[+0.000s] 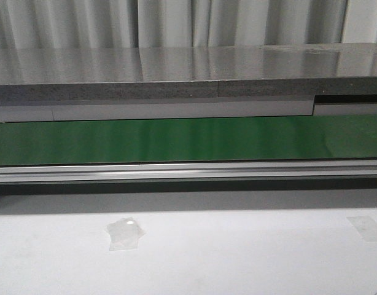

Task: Move button from left to right
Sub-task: 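Lower the left gripper and close it around the yellow button's black base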

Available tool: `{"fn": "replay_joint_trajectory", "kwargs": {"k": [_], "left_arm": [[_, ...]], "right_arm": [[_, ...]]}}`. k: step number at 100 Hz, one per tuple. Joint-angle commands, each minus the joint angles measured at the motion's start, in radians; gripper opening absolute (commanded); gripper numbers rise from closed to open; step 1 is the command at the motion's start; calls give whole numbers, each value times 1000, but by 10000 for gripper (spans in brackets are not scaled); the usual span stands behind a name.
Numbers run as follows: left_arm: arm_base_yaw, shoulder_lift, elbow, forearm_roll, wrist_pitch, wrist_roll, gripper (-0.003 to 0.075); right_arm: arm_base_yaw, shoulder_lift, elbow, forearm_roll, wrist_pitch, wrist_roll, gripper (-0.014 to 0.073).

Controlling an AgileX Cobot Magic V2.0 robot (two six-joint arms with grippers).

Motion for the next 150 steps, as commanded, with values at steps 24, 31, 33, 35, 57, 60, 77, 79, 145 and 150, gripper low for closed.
{"fn": "replay_joint_trajectory", "kwargs": {"k": [24,31,33,35,57,60,77,79,145,150], "left_arm": [[179,365,-262,-66,-117,83,619],[217,440,-311,-84,-120,111,619],[227,463,-327,-88,-120,119,619],[237,478,-342,-91,-120,129,619],[318,673,-438,-241,-118,266,619],[324,691,-440,-263,-126,281,619],[331,789,-442,-305,-173,320,619],[331,799,-442,-308,-175,323,619],[331,984,-446,-321,-236,342,619],[331,991,-446,-321,-240,342,619]], "right_arm": [[-1,-15,-16,-7,-82,0,-101],[-1,-15,-16,-7,-82,0,-101],[-1,-15,-16,-7,-82,0,-101],[-1,-15,-16,-7,-82,0,-101],[-1,-15,-16,-7,-82,0,-101],[-1,-15,-16,-7,-82,0,-101],[-1,-15,-16,-7,-82,0,-101],[-1,-15,-16,-7,-82,0,-101],[-1,-15,-16,-7,-82,0,-101],[-1,-15,-16,-7,-82,0,-101]]}}
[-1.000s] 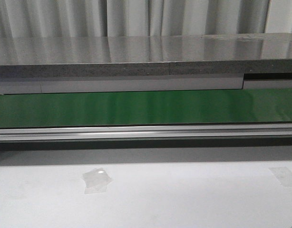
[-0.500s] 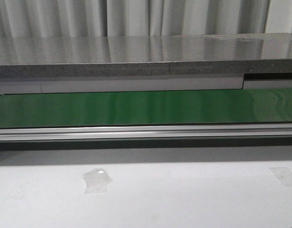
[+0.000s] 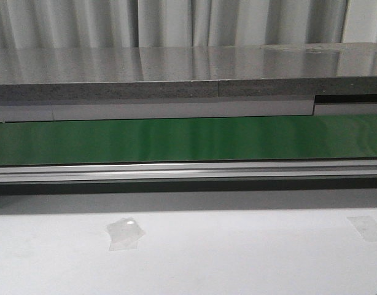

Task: Move button from left to right
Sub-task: 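Lower the left gripper and close it around the yellow button's black base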

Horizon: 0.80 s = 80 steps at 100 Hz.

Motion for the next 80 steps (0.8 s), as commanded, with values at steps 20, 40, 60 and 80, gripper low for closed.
{"fn": "replay_joint_trajectory", "kwargs": {"k": [20,40,60,80], "left_arm": [[3,-1,-30,-17,-53,-1,619],[3,30,-30,-18,-53,-1,619],[3,41,-30,-18,-57,-1,574],[3,41,-30,-18,-57,-1,445]], "right_arm": [[-1,-15,-16,-7,-82,0,-101],[-1,-15,-16,-7,-82,0,-101],[-1,-15,-16,-7,-82,0,-101],[-1,-15,-16,-7,-82,0,-101]]}}
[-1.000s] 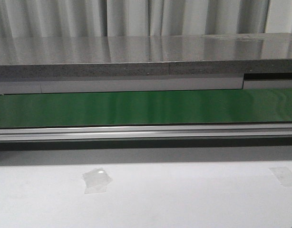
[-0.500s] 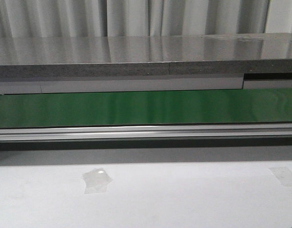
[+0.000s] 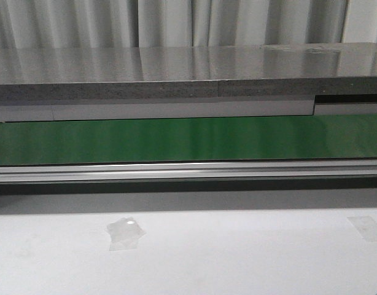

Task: Move button from left to right
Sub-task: 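Lower the left gripper and close it around the yellow button's black base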

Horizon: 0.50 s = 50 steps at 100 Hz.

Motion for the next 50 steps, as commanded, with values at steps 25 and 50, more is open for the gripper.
{"fn": "replay_joint_trajectory", "kwargs": {"k": [25,50], "left_arm": [[3,-45,-28,-16,-15,-1,244],[3,-45,-28,-16,-9,-1,146]], "right_arm": [[-1,-15,-16,-7,-82,0,-101],[-1,-15,-16,-7,-82,0,-101]]}}
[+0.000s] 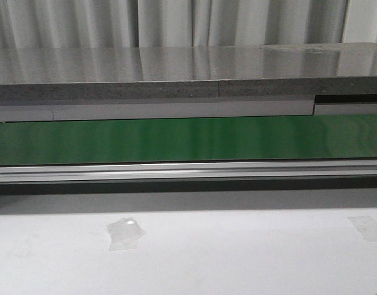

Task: Move button from left to right
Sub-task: 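Lower the left gripper and close it around the yellow button's black base, then lift the button and set it on the conveyor end, open left gripper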

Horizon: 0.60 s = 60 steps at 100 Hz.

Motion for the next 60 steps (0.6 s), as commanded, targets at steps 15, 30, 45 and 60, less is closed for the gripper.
{"fn": "replay_joint_trajectory", "kwargs": {"k": [15,30,45,60], "left_arm": [[3,-56,-31,-15,1,-1,124],[3,-67,-73,-15,57,-1,124],[3,-101,-132,-15,114,-1,123],[3,-135,-196,-14,202,9,123]], "right_arm": [[-1,-15,-16,-7,-82,0,-101],[-1,-15,-16,-7,-82,0,-101],[-1,-15,-16,-7,-82,0,-101],[-1,-15,-16,-7,-82,0,-101]]}}
